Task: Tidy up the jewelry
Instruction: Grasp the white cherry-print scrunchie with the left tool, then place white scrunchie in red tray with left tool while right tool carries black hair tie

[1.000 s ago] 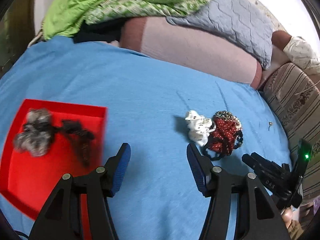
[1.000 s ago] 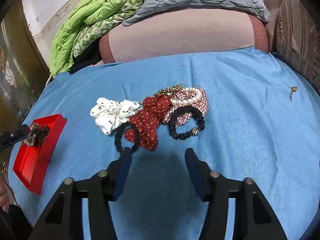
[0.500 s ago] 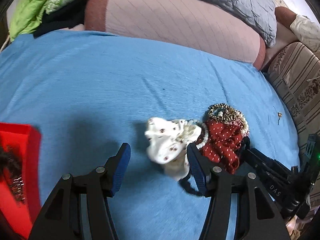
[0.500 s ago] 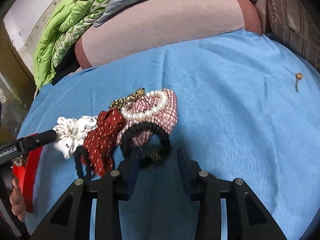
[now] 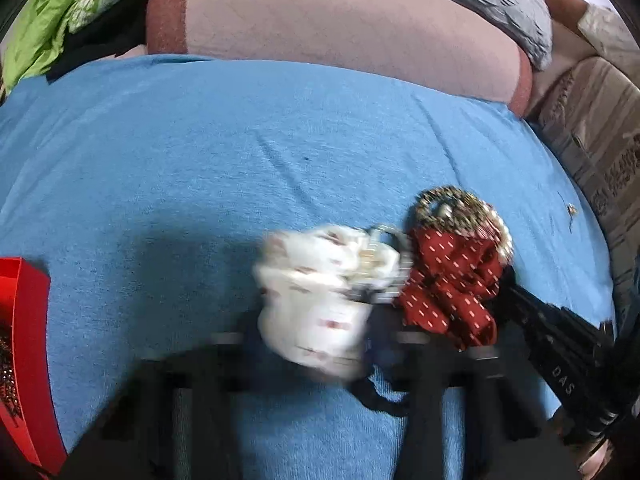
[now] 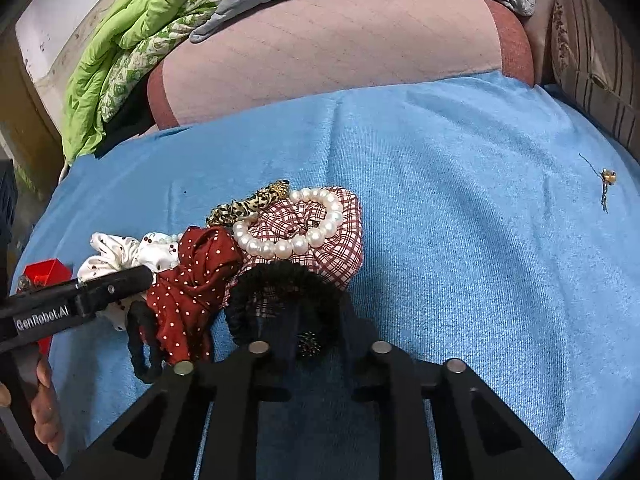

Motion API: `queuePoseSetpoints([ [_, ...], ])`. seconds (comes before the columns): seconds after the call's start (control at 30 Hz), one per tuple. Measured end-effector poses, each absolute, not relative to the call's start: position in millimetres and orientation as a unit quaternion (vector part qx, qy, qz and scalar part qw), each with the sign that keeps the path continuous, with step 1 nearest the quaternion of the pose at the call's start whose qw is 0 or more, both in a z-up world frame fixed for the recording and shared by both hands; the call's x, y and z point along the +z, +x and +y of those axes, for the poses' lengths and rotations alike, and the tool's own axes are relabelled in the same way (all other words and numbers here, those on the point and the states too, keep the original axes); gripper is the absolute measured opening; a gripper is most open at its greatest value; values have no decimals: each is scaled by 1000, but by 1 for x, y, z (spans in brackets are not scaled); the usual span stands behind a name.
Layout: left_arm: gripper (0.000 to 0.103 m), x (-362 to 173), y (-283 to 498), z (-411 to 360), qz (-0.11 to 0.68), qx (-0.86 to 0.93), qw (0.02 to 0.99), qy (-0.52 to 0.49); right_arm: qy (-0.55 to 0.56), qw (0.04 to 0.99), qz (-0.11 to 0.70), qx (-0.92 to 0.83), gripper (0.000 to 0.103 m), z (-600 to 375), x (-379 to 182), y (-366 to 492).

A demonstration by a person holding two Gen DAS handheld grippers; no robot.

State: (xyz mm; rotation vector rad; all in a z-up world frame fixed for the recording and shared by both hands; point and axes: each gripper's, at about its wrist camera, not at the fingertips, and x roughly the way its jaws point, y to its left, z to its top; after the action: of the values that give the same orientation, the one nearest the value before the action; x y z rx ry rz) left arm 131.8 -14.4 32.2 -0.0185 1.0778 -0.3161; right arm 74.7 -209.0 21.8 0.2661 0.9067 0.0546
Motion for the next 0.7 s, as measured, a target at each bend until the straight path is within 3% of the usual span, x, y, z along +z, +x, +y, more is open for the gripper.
queuePoseSetpoints([
  [0.07,15,39,125,-16,506,-144,850,1,135,889,437,30,9,-208,24,73],
  [0.7,14,127,17,78,420,-102,902,-6,103,916,387,10,9,-176,59,26],
])
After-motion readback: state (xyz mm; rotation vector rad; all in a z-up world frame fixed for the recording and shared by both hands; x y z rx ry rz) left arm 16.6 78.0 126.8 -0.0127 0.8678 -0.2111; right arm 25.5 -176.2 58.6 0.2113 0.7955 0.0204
